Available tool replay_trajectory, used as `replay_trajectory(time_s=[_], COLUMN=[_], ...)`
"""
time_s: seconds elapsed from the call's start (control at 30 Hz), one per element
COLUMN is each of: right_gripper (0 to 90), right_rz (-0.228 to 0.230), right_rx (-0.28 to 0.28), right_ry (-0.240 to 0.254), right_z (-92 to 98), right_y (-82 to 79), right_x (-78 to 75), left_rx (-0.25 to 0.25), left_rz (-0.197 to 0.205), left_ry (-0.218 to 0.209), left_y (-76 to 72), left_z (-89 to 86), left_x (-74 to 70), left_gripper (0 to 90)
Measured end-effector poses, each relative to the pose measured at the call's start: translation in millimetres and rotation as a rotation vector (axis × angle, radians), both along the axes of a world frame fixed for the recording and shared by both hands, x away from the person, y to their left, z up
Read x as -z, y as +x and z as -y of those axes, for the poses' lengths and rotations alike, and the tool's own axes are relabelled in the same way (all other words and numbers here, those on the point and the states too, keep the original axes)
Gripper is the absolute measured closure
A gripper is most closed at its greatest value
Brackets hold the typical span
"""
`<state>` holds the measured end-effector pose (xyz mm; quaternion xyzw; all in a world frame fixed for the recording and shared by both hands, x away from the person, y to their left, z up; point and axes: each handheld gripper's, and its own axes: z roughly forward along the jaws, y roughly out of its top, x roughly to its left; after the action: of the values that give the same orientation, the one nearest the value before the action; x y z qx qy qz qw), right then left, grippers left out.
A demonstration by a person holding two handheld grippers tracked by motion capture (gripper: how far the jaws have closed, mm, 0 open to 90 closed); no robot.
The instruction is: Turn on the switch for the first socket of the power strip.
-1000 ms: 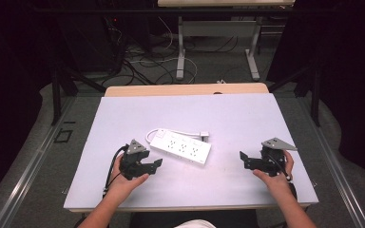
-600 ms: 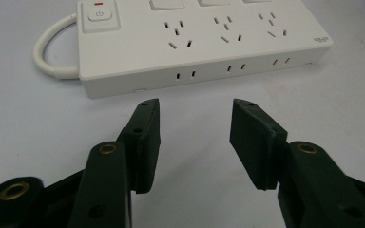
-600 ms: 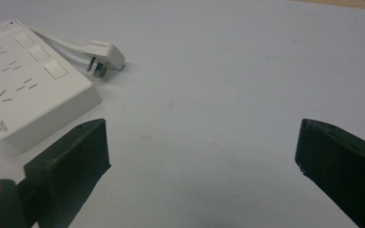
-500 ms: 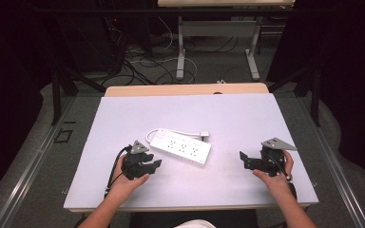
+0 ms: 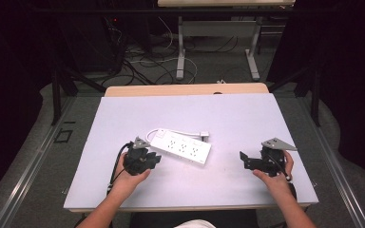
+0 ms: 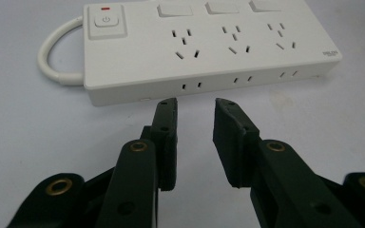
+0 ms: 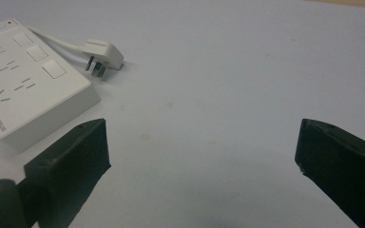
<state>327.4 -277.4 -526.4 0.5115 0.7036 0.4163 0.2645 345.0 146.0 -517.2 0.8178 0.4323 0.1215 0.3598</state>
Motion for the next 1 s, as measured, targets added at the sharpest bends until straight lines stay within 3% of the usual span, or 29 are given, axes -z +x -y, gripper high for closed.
replay_trajectory(time_s=[0.17, 0.5, 0.8, 1.0], right_gripper=[3.4, 3.5, 3.6, 3.7], right_rz=[0.002, 0.004, -0.001, -0.003], right_rx=[0.012, 0.008, 0.011, 0.008], right_ry=[0.008, 0.002, 0.001, 0.006], right_z=[-0.2, 0.6, 1.1, 1.9], right_y=[0.2, 0.4, 0.4, 0.4], right_x=[1.2, 1.6, 1.8, 1.6], left_rx=[-0.006, -0.015, -0.004, -0.028], left_rz=[0.001, -0.009, -0.037, -0.051], left_ry=[-0.052, -0.059, -0.065, -0.081], left_y=[4.7, 15.6, 27.1, 32.6], left_z=[3.6, 12.0, 19.8, 24.7], left_x=[-3.7, -12.1, -19.2, -22.4], left_gripper=[71.6, 71.0, 76.8, 81.3])
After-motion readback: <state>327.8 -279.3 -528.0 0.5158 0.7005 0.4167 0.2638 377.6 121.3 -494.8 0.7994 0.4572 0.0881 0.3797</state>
